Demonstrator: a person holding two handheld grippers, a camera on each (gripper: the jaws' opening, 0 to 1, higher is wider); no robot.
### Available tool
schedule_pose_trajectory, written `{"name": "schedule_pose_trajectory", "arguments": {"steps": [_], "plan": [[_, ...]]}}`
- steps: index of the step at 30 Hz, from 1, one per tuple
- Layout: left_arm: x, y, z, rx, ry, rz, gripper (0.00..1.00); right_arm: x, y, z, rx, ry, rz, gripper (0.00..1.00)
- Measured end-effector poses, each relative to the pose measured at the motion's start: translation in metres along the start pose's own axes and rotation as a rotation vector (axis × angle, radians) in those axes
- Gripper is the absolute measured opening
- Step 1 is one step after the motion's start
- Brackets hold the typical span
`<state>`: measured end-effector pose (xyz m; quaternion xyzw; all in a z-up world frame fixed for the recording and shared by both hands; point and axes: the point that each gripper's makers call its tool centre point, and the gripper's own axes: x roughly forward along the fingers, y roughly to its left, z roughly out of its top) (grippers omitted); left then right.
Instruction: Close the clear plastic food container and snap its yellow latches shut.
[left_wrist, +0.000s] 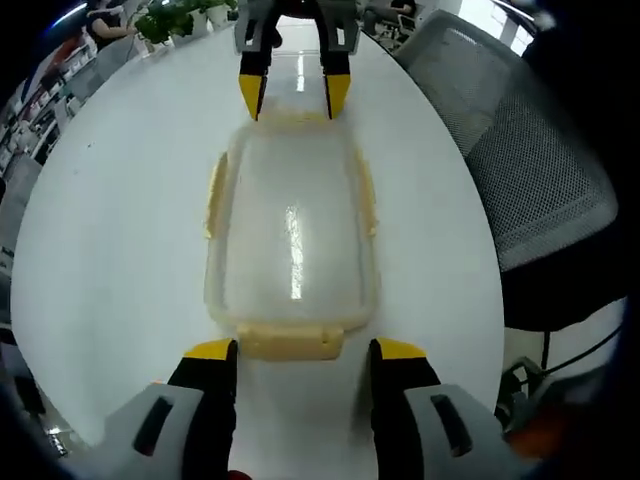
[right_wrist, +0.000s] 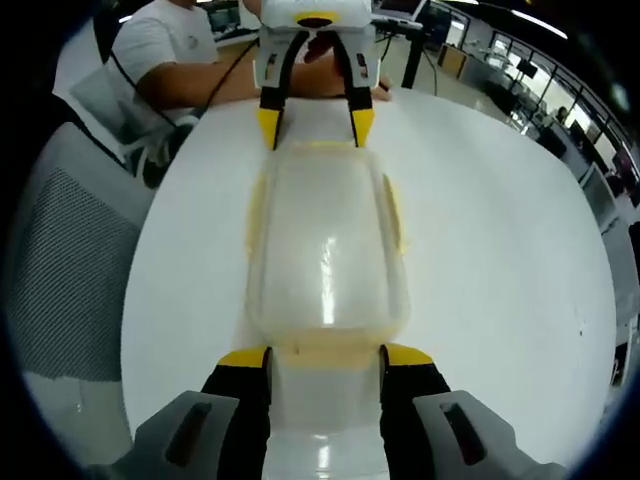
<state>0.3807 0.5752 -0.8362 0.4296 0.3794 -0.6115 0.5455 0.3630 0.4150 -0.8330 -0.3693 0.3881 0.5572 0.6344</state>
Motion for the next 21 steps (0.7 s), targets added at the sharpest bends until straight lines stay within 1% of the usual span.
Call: {"name": "schedule_pose_trajectory", "arguments": {"steps": [7,13,21], "plan": [[0.0013,0.0025,0.0014,0.000,-0.005,0.008,0.48,0.0025,-0.0011,-0.0039,-0.015,0.020,0.007,0.41],[0.0015,0.0020,0.0025,-0.001,0.003,0.010,0.49,0.0032,-0.0019,-0.0029,-0.006,0.015,0.006,0.41],[0.0029,0.0027,0.0041,-0.010,-0.007,0.014,0.48,0.0053,-0.0027,-0.0024,0.021,0.025,0.026,0.41]]}}
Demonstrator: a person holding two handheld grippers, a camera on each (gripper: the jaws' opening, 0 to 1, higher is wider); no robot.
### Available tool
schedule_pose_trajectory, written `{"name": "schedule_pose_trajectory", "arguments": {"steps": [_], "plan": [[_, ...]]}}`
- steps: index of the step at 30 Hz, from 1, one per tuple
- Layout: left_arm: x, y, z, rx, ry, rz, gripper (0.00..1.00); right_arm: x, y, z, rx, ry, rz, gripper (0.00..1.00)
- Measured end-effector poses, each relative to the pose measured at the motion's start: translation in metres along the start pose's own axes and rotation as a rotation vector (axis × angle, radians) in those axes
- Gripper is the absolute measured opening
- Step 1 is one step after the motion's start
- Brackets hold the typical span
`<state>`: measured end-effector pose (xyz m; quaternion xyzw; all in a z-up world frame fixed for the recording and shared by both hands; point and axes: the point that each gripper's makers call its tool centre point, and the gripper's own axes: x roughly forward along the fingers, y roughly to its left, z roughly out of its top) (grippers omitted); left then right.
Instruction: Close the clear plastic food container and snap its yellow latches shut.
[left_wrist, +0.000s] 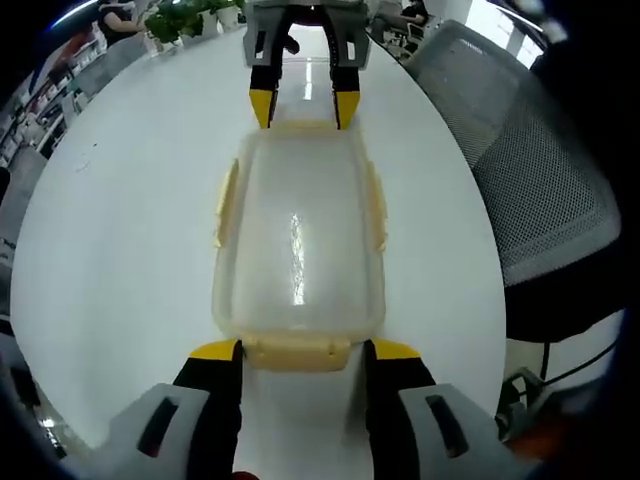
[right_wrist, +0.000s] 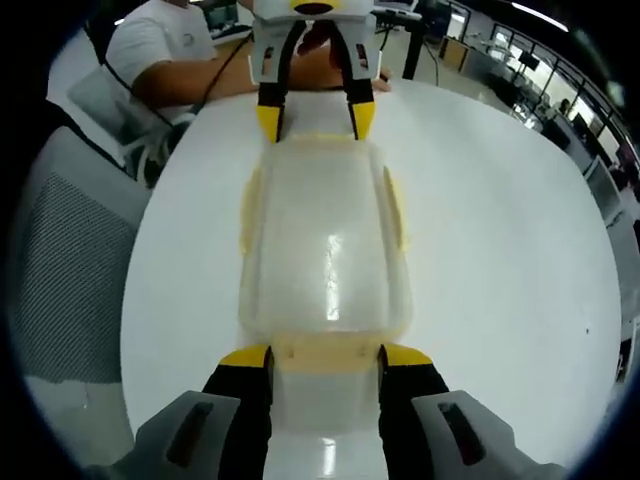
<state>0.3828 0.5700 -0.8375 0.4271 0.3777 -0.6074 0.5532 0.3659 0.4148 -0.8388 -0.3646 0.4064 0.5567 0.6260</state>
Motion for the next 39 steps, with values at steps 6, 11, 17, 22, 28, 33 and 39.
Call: {"name": "schedule_pose_trajectory", "arguments": {"steps": [6,11,17,22,28,33,39], "plan": [[-0.0011,0.0003,-0.0003,0.012,-0.018,-0.003,0.46,0.0006,0.0006,0.0005,0.004,0.024,-0.001,0.40],[-0.0005,0.0008,-0.0001,0.023,-0.029,-0.005,0.39,0.0003,0.0011,0.0006,-0.014,0.047,0.007,0.40],[-0.0002,0.0005,-0.0010,0.009,-0.019,-0.005,0.40,0.0006,0.0009,0.0002,-0.014,0.048,0.007,0.40],[0.0006,0.0013,-0.0007,0.012,0.039,-0.005,0.40,0.0009,0.0007,0.0002,-0.015,0.056,0.008,0.40],[-0.0010,0.0020,-0.0039,0.017,0.035,-0.008,0.40,0.0025,0.0003,0.0002,-0.022,0.115,0.008,0.40],[-0.0021,0.0004,-0.0034,0.011,-0.008,-0.002,0.40,0.0019,0.0005,-0.0012,-0.036,0.126,0.013,0.41],[-0.0005,0.0005,-0.0008,0.009,0.046,-0.005,0.40,0.0016,0.0006,-0.0022,-0.029,0.139,0.012,0.41]]}}
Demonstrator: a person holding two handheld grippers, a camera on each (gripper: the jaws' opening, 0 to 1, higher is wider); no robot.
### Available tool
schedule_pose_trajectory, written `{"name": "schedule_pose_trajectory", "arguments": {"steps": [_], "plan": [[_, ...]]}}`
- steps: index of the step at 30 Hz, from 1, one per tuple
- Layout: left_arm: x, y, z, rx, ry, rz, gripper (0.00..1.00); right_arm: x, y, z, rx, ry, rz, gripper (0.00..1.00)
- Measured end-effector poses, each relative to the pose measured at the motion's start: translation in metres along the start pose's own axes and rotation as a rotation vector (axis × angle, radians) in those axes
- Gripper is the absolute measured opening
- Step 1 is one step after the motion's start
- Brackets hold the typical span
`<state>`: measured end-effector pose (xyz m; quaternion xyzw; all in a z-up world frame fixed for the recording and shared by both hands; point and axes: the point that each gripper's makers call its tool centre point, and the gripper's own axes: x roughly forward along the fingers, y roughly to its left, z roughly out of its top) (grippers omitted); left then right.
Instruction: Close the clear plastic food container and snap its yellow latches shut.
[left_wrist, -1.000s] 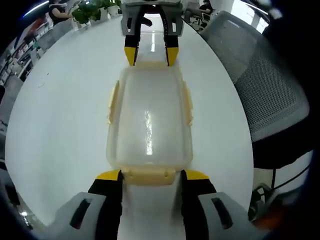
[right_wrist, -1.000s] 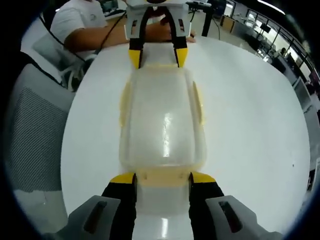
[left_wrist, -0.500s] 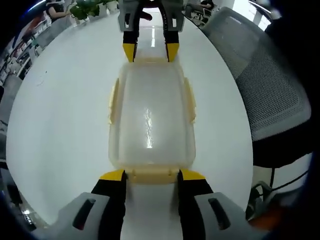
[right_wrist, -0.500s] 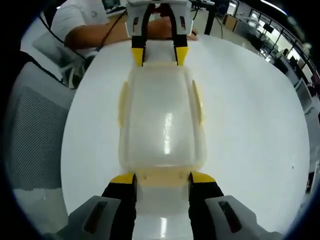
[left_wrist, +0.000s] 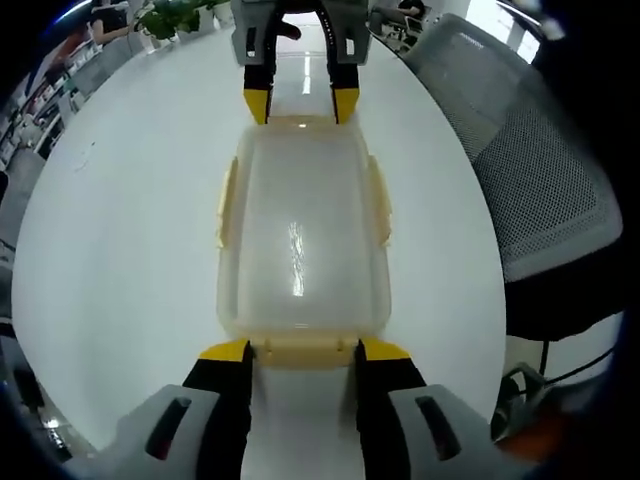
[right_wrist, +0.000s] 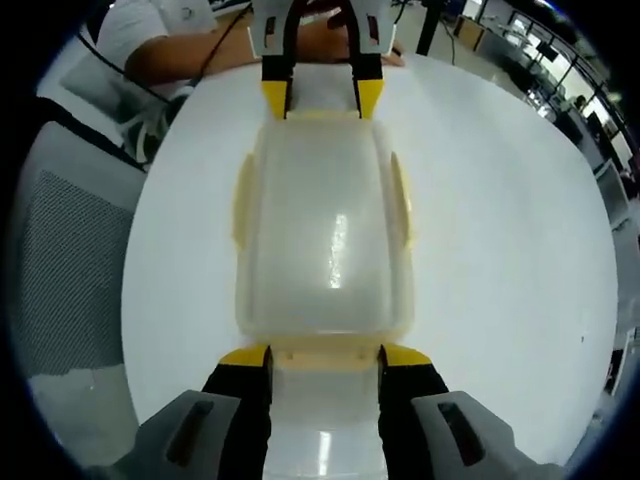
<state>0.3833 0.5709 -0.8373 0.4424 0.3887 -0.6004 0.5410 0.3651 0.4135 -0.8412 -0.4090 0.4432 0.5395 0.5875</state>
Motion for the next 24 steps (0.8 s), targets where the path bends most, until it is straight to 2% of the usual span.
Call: {"name": "schedule_pose_trajectory", "arguments": {"steps": [6,11,17,24], "plan": [[-0.001,-0.001,-0.001,0.000,-0.020,0.002,0.39,-0.001,0.000,0.000,0.017,-0.049,-0.004,0.40],[-0.001,-0.001,-0.001,0.001,-0.023,0.005,0.39,-0.001,0.000,0.001,0.013,-0.027,0.008,0.39],[-0.002,-0.003,0.000,0.010,-0.020,0.023,0.39,-0.002,0.003,0.000,0.020,-0.035,0.011,0.39],[-0.010,-0.008,-0.002,-0.004,-0.030,0.012,0.39,-0.004,0.005,0.005,-0.006,-0.053,0.000,0.39]]}}
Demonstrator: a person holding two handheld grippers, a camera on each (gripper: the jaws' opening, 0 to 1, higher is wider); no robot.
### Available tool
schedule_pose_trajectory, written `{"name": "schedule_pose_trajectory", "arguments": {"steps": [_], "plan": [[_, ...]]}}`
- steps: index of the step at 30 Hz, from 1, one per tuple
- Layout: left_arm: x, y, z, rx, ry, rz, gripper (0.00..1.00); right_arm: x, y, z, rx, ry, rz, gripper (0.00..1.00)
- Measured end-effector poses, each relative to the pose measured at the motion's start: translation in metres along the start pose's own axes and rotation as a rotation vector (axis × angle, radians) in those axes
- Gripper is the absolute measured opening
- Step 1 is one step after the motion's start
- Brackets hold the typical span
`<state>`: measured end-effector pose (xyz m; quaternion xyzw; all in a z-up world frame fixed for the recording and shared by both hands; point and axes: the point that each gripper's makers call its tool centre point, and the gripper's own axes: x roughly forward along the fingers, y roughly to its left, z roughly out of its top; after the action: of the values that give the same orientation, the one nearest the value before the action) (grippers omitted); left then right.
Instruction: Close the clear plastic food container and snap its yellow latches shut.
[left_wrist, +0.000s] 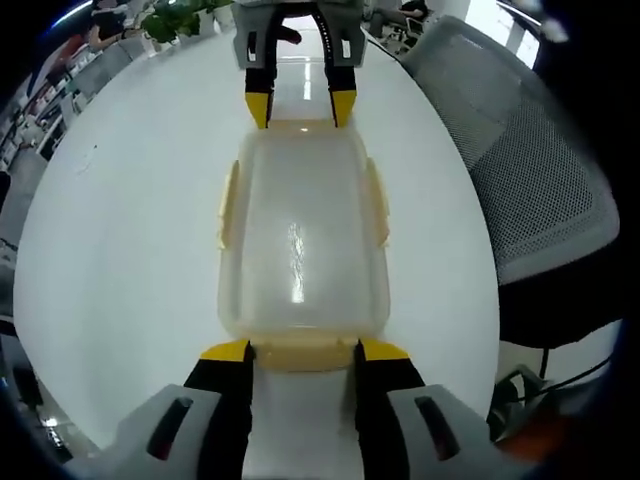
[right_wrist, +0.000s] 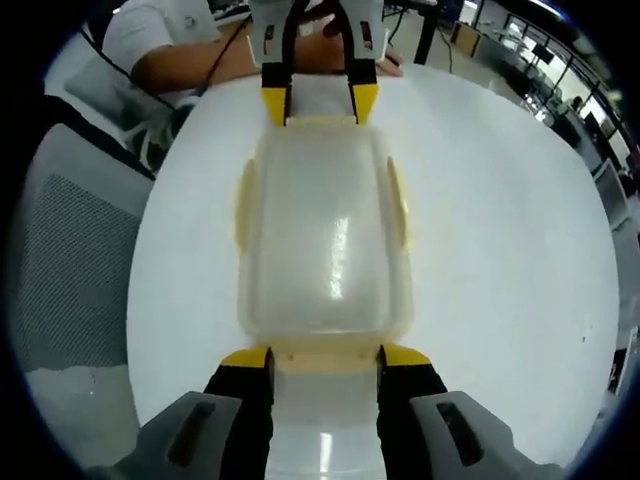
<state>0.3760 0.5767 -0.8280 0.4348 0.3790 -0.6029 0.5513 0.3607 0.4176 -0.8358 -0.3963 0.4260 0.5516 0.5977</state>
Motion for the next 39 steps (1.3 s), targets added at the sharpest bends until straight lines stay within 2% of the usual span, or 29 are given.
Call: {"name": "schedule_pose_trajectory", "arguments": {"steps": [5,18,39], "plan": [[-0.006,0.001,0.000,0.004,-0.010,0.008,0.39,-0.003,0.001,0.004,0.007,-0.011,0.002,0.39],[-0.024,0.001,0.005,-0.026,-0.020,0.019,0.39,-0.027,-0.004,0.015,-0.030,-0.019,-0.005,0.39],[-0.044,-0.003,0.017,-0.022,-0.030,0.015,0.39,-0.052,0.002,0.019,-0.018,-0.030,-0.003,0.40]]}}
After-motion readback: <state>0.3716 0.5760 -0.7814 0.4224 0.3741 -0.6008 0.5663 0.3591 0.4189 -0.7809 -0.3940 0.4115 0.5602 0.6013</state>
